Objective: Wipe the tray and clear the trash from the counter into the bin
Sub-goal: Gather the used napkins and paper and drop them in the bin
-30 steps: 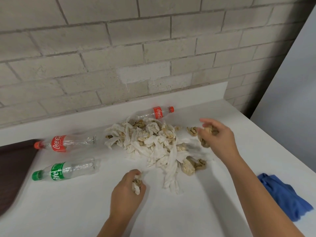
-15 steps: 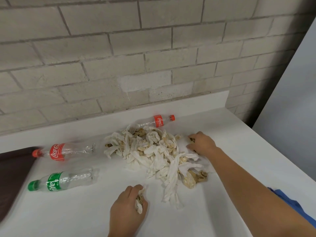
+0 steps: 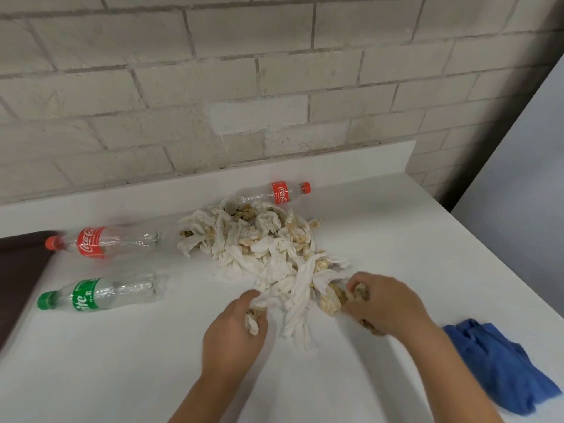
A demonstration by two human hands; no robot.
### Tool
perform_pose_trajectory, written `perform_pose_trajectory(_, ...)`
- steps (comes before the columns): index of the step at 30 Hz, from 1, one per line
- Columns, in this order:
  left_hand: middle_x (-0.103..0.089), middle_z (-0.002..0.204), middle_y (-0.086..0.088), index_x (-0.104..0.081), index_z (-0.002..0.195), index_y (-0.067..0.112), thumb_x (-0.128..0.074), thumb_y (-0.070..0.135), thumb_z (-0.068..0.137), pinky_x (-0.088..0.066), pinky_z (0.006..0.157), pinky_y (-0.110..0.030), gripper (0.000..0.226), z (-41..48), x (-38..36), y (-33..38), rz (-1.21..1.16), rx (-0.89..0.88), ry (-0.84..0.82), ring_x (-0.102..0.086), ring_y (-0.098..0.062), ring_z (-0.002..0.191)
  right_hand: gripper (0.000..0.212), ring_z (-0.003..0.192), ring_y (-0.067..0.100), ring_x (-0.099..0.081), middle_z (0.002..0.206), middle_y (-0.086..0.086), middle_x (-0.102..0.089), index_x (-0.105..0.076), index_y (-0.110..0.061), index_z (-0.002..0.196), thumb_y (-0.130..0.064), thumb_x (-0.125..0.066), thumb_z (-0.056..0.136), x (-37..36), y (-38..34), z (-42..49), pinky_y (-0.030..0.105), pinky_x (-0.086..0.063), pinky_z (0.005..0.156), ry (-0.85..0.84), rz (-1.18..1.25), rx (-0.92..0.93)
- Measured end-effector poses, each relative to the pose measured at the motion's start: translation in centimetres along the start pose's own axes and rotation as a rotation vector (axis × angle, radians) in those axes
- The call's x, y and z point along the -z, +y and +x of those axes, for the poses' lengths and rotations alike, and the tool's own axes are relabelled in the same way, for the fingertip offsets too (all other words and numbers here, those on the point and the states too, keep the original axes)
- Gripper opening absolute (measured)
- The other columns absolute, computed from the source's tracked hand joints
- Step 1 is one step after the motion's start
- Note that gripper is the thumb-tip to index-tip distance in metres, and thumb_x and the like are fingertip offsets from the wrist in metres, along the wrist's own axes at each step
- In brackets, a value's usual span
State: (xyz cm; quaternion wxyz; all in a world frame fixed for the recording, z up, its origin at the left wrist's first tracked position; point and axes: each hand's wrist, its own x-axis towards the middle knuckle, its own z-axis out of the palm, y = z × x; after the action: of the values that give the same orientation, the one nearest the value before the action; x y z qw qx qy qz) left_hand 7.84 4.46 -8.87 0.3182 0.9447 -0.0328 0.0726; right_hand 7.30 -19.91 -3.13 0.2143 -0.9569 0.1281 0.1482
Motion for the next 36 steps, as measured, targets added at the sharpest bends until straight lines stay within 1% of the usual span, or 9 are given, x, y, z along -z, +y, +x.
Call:
perform_pose_trajectory(4,-0.060,0.116,0.009,-0.040,0.135,0.040,-0.048,0.063,0.084,-0.047,0.079,-0.025,0.056,0.8,-1.5,4.2,0.158,-0.123,-0.140,-0.060,-0.013,0.102,0.044,0.099,0.017,-0.059,0.111,-0.004,-0.055,-0.049,-0.042,0.123,-0.055,-0.057,0.082,-3.3,-0.2,0.2,0.027,-0.043,0.072,0.039,-0.160,0.005)
perform_pose_trajectory(9,-0.058,0.106,0.001,-0.059,0.117,0.028,-0.047,0.043,0.090,-0.044,0.072,-0.027,0.033,2.3,-3.0,5.9,0.400,-0.172,-0.171,-0.059,-0.018,0.093,0.038,0.076,0.016,-0.048,0.102,-0.001,-0.055,-0.056,-0.028,0.109,-0.057,-0.052,0.085,-3.8,0.3,0.2,0.022,-0.031,0.052,0.095,-0.209,0.056)
perform_pose_trajectory(12,-0.061,0.097,0.002,-0.065,0.106,0.025,-0.054,0.036,0.088,-0.040,0.063,-0.024,0.024,2.2,-1.1,5.8,0.170,-0.106,-0.056,-0.059,-0.017,0.084,0.018,0.072,0.015,-0.048,0.087,-0.005,-0.049,-0.055,-0.031,0.090,-0.047,-0.047,0.089,-3.7,0.9,-0.6,0.021,-0.029,0.050,0.129,-0.164,0.108)
perform_pose_trajectory(15,-0.066,0.103,0.003,-0.068,0.104,0.025,-0.063,0.031,0.085,-0.039,0.068,-0.022,0.021,1.8,1.8,5.5,-0.011,-0.003,0.040,-0.061,-0.019,0.089,0.033,0.064,0.013,-0.047,0.072,-0.007,-0.044,-0.035,-0.028,0.063,-0.044,-0.049,0.088,-3.8,1.5,-1.7,0.022,-0.029,0.050,0.127,-0.084,0.120)
perform_pose_trajectory(18,-0.066,0.112,0.007,-0.069,0.109,0.028,-0.066,0.025,0.083,-0.040,0.080,-0.021,0.026,1.1,4.1,5.0,-0.133,0.053,0.090,-0.060,-0.018,0.104,0.035,0.059,0.010,-0.048,0.068,-0.005,-0.052,-0.036,-0.026,0.062,-0.047,-0.052,0.085,-3.8,2.0,-3.0,0.024,-0.034,0.052,0.117,0.045,0.124)
perform_pose_trajectory(23,-0.065,0.091,0.023,-0.066,0.079,0.051,-0.065,0.009,0.081,-0.044,0.072,-0.013,0.042,-0.3,6.7,4.5,-0.395,0.057,0.159,-0.061,-0.009,0.084,0.026,0.054,0.006,-0.048,0.059,-0.007,-0.052,-0.042,-0.026,0.067,-0.043,-0.058,0.080,-2.9,2.1,-5.0,0.022,-0.033,0.049,0.130,0.159,0.153)
perform_pose_trajectory(25,-0.067,0.094,0.023,-0.069,0.077,0.047,-0.064,0.003,0.080,-0.050,0.071,-0.024,0.044,-1.0,7.3,4.2,-0.453,0.031,0.162,-0.062,-0.005,0.085,0.025,0.055,0.006,-0.048,0.059,-0.007,-0.051,-0.042,-0.027,0.068,-0.042,-0.058,0.080,-2.5,1.9,-6.1,0.022,-0.034,0.050,0.107,0.139,0.158)
perform_pose_trajectory(28,-0.064,0.097,0.024,-0.068,0.068,0.035,-0.066,-0.003,0.076,-0.048,0.068,-0.016,0.039,-1.9,7.7,3.3,-0.367,-0.087,0.154,-0.060,0.006,0.089,0.020,0.062,0.007,-0.048,0.068,-0.010,-0.051,-0.042,-0.032,0.081,-0.049,-0.051,0.084,-2.5,1.7,-7.9,0.023,-0.036,0.055,0.027,-0.017,0.150)
perform_pose_trajectory(36,-0.058,0.087,0.018,-0.057,0.067,0.038,-0.042,0.038,0.069,-0.046,0.059,-0.020,0.015,-5.3,8.2,0.9,-0.188,-0.244,0.039,-0.057,-0.003,0.076,0.034,0.067,0.008,-0.046,0.073,-0.011,-0.045,-0.040,-0.027,0.105,-0.055,-0.045,0.087,-3.5,0.9,-11.9,0.017,-0.031,0.052,-0.074,-0.196,0.040)
